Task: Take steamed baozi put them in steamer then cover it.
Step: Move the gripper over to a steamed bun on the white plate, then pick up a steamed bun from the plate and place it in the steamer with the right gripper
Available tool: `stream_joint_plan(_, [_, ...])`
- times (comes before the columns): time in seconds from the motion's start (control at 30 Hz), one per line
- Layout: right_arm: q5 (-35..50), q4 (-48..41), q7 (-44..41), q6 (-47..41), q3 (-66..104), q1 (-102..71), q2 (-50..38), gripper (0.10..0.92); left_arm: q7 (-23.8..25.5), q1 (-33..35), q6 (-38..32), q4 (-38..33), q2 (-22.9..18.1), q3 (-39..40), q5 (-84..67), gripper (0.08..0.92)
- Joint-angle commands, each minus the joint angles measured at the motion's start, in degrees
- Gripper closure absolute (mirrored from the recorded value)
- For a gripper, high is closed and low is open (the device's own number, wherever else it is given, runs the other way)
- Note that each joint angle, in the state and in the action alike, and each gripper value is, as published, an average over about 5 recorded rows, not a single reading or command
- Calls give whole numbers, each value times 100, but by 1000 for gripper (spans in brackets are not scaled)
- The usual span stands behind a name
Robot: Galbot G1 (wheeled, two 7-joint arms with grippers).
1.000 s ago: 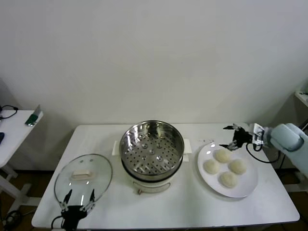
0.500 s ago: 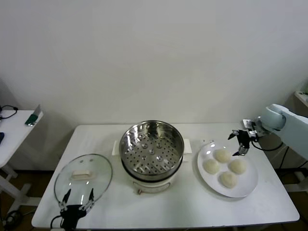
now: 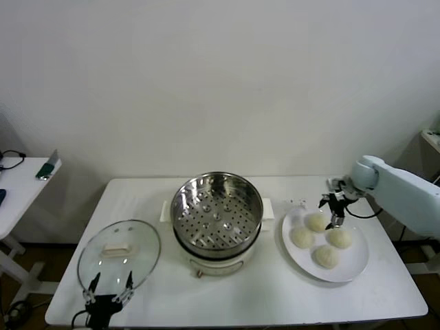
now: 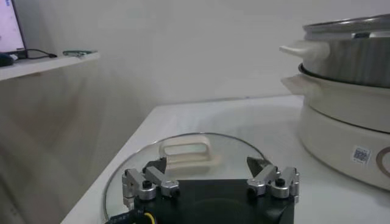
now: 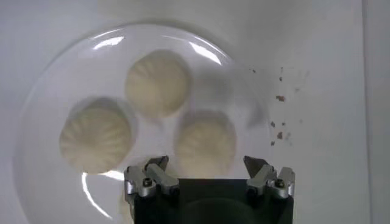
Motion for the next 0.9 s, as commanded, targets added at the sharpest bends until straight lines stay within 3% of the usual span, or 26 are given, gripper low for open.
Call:
stream_joint_plan(0.03, [-213,-434,-8,43,95,-180,327,203,-4,0,-5,12,6,-2,4,177])
stream_joint_plan(0.17, [-390,-525,-23,49,144,-202,371,218,-10,-6,1,5,7,-10,11,177])
stream_joint_plan(0.37, [-384,-591,-24,64,232,-238,415,326,-29,-26,0,26,9,-26,17,177])
stream_joint_plan(0.57, [-292,-462,-76,100,194,-148,362,354,-63,-27,-20,47,6,-41,26,177])
stream_joint_plan(0.73, [105,322,-120,253,-413,700,57,355,-76,-21,-28,38,2,-55,26,177])
stream_joint_plan(0.9, [652,1362,-278,847,-1836,2843,-65,353,-80,-23,-36,48,13,-32,53,177])
